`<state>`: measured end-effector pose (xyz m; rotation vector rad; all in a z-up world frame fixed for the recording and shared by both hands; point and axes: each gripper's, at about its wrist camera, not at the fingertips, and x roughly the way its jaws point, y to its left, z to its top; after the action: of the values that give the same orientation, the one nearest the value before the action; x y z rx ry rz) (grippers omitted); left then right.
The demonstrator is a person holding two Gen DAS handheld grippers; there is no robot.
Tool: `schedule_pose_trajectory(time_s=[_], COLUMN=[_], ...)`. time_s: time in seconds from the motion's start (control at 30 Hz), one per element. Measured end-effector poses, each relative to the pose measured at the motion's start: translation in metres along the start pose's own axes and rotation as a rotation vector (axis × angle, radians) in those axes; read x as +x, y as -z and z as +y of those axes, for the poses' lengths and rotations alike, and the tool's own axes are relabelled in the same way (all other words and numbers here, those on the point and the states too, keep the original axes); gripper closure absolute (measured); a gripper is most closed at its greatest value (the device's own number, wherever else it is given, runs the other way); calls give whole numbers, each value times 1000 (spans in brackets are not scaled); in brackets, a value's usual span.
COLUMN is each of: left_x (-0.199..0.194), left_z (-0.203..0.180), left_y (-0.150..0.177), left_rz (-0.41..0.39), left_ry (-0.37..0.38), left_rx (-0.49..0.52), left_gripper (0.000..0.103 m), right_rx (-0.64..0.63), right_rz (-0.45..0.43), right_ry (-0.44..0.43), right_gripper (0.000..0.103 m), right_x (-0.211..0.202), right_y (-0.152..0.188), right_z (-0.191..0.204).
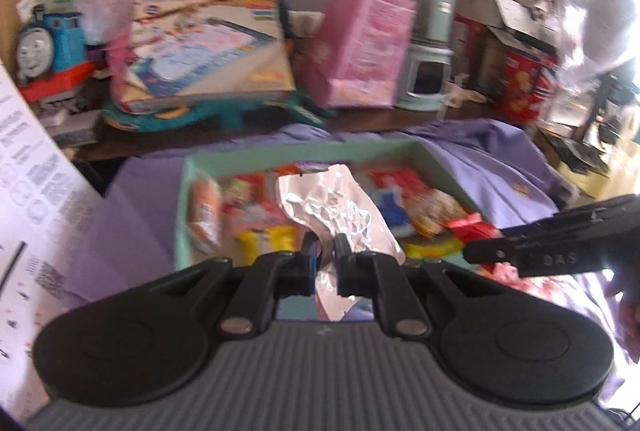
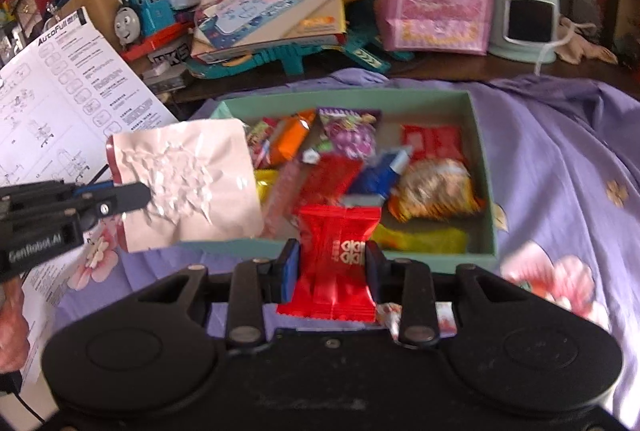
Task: Organize snacks
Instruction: 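Carry foil wrapper and red packet into the green box and open both grippers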
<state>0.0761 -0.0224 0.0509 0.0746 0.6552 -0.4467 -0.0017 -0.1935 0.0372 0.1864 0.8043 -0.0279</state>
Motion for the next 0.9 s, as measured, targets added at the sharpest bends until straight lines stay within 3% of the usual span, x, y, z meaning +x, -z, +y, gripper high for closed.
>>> schedule_pose_trajectory(time_s=[0.33,0.73,0.83,0.87,0.9], left_x=[37,82,86,86,85], left_z=[58,80,78,77,76], left_y=[-21,-17,-16,-16,-17], left_rz=[18,80,84,82,74], left_ry=[-120,-140,-147,-151,-146], left_rx=[-47,-84,-83,-79,-76], left_gripper=[95,94,94,91,80], right_rx=[-49,-33,-22,-21,-18], right_rz=[38,121,126,128,126], right_ry=[-30,-45,-48,-52,-51], right_gripper=[70,69,64,53,35], right_x=[56,112,115,115,114], right_y=[-42,-48,-47,-47,-48], right_z=[40,44,41,40,40])
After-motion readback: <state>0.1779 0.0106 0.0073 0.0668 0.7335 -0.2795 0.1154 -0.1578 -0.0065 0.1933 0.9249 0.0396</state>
